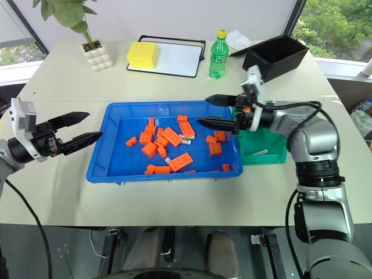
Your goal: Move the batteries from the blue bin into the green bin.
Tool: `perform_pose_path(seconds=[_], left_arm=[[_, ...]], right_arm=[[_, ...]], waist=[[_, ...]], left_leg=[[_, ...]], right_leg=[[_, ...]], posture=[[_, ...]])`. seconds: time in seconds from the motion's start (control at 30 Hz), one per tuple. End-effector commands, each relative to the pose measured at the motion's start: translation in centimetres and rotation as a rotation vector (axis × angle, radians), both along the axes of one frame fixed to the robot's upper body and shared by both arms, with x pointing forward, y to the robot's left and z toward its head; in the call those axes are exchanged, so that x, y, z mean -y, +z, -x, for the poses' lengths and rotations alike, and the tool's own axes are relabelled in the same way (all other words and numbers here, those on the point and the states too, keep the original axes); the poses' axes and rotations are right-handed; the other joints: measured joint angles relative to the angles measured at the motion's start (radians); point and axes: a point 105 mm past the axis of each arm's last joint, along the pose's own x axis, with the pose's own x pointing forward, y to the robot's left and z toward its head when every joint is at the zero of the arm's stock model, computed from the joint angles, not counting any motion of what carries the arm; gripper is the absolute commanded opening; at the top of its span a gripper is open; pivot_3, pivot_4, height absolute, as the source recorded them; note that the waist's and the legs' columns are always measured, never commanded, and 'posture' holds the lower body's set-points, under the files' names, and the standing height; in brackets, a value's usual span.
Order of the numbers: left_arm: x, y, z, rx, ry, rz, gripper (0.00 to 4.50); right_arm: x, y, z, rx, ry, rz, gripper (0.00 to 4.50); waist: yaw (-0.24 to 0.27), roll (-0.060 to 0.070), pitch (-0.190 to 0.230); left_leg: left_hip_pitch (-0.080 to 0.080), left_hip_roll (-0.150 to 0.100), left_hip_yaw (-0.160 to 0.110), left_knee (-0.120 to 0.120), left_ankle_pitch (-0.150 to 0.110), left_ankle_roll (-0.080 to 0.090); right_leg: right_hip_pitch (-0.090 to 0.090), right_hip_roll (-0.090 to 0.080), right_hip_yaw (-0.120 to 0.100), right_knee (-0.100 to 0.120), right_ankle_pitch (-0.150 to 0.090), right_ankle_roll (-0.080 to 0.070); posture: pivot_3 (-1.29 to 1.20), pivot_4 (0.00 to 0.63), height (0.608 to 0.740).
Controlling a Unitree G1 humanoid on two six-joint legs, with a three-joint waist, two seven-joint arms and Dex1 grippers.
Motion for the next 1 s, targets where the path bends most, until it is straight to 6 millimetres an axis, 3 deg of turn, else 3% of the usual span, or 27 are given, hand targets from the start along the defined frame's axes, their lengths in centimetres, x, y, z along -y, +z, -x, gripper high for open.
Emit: perform_pose_path(seconds=[0.03,0.2,0.4,0.6,1.0], left_arm=[[0.8,1.0,0.6,0.046,-0.018,0.002,4.5],[1.3,0.6,0.8,0.044,-0.02,0.012,4.5],[1.6,0.0,1.0,0.037,-0.005,0.033,4.5],[1.7,-0.2,1.4,0.037,0.017,0.046,4.5],[1.6,-0.2,1.6,0.038,0.051,0.06,4.5]], right_arm=[[-0.3,-0.5,1.4,0.043,0.132,0.129,4.46],[0.7,-3.4,1.6,0.055,0.282,0.345,4.46],[0.6,-6.2,0.2,0.18,0.407,0.553,4.46],[-0.7,-7.4,-1.4,0.26,0.448,0.598,4.46],[-4.1,-8.3,-1.7,0.335,0.503,0.559,4.46]], waist=[[0.0,0.0,0.0],[-0.006,0.0,0.0],[-0.011,0.0,0.0],[-0.007,0.0,0.0],[-0.007,0.0,0.0]], left_leg=[[0.0,0.0,0.0,0.0,0.0,0.0],[0.0,0.0,0.0,0.0,0.0,0.001],[0.0,0.001,0.001,0.0,0.0,0.0],[0.0,0.001,0.001,0.001,0.0,0.0],[0.0,0.001,0.0,0.001,0.0,0.0]], right_leg=[[0.0,0.0,0.0,0.0,0.0,0.0],[-0.001,0.0,0.0,0.0,0.0,0.0],[-0.001,0.0,0.0,0.0,0.0,0.0],[-0.001,0.0,0.0,0.0,0.0,0.0],[0.0,0.001,0.0,0.0,0.0,0.0]], posture=[[0.0,0.15,0.739],[0.0,0.15,0.739],[0.0,0.15,0.739],[0.0,0.15,0.739],[0.0,0.15,0.739]])
